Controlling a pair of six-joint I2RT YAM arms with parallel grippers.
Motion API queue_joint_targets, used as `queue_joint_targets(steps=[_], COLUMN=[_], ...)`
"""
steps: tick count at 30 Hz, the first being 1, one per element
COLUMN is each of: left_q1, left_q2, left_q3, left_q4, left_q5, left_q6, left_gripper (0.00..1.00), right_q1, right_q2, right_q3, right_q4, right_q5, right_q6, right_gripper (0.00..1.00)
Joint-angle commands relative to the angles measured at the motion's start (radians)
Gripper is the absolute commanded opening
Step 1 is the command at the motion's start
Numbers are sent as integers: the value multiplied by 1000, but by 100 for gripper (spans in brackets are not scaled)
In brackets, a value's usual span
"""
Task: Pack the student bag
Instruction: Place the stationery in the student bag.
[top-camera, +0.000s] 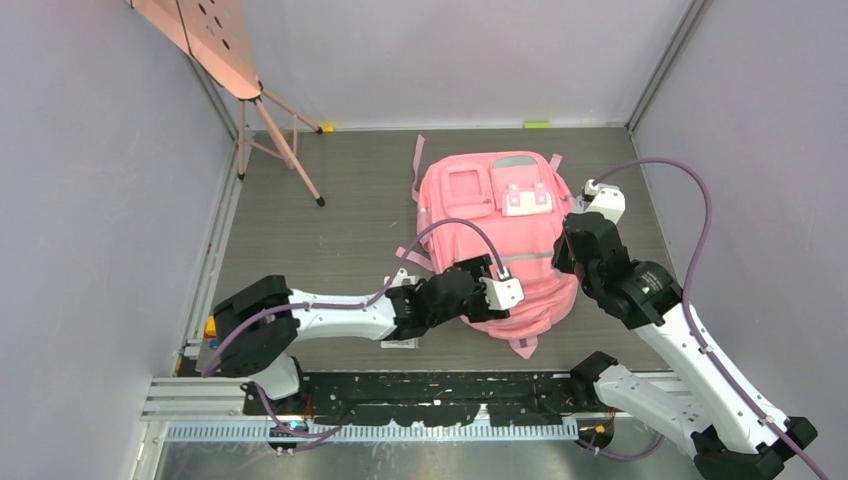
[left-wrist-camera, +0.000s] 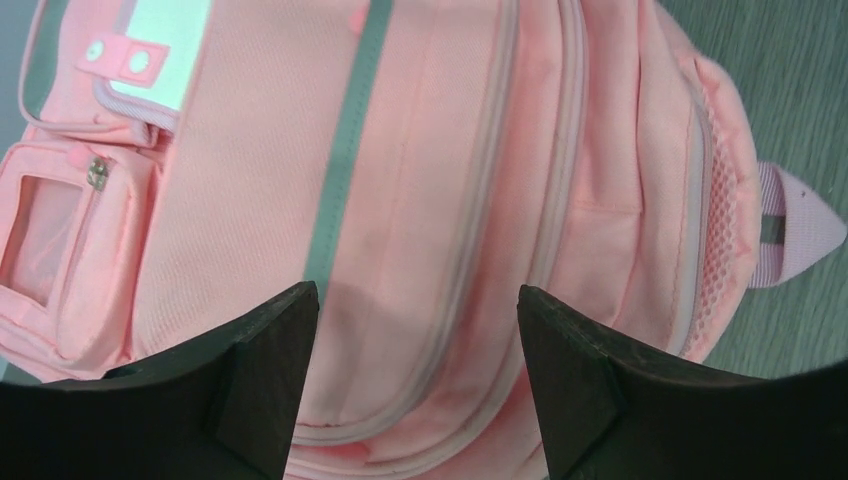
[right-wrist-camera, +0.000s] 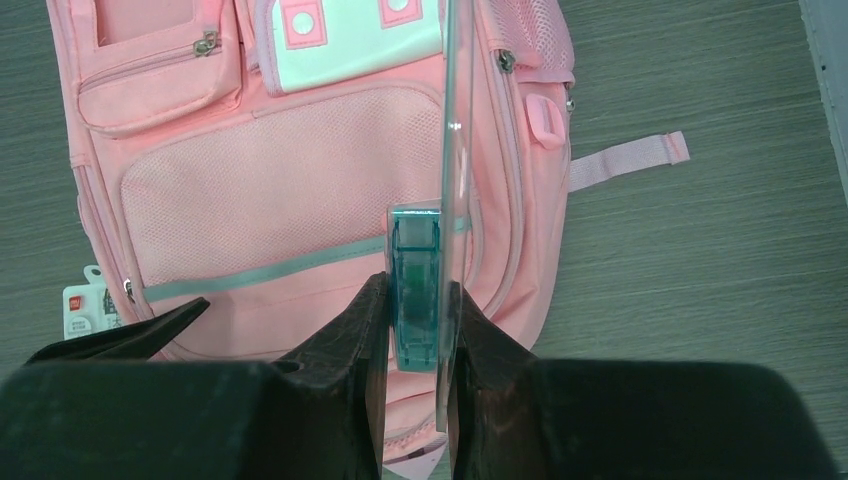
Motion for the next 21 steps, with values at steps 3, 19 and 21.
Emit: queue_joint_targets(steps=[3, 19, 21], left_q1=[48, 65, 65], left_q2=[-45, 37, 46], left_q3=[62, 95, 100], left_q4=[32, -7, -5], left_q5=[105, 123, 104], left_q6=[-61, -21, -14], left_gripper=[79, 91, 91], right_q1=[0, 1, 0], right_q2=[-14, -44, -45], right_q3=[16, 11, 11], right_q4=[21, 2, 0], right_q5=[-6, 0, 1], right_q6=[16, 25, 26], right_gripper=[0, 0, 0])
